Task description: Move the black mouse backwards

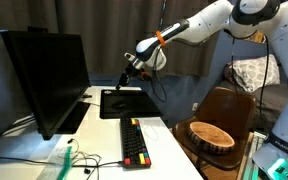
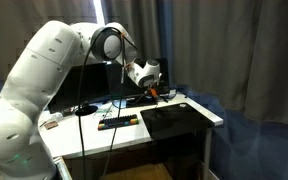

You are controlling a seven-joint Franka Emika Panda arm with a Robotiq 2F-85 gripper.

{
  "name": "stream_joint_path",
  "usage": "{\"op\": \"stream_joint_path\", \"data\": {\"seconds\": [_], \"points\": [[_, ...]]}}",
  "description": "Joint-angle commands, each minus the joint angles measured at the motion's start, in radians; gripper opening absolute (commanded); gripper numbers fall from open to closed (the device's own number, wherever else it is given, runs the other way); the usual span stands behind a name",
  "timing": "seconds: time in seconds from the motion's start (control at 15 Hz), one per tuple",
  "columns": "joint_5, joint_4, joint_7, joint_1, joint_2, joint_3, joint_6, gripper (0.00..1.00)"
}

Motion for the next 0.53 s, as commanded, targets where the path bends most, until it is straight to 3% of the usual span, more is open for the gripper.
{"op": "stream_joint_path", "data": {"seconds": [0.0, 0.47], "points": [[-0.018, 0.003, 0.014, -0.008, 0.004, 0.010, 0.001, 0.01], [-0.057, 0.045, 0.065, 0.051, 0.068, -0.030, 0.011, 0.00]]}}
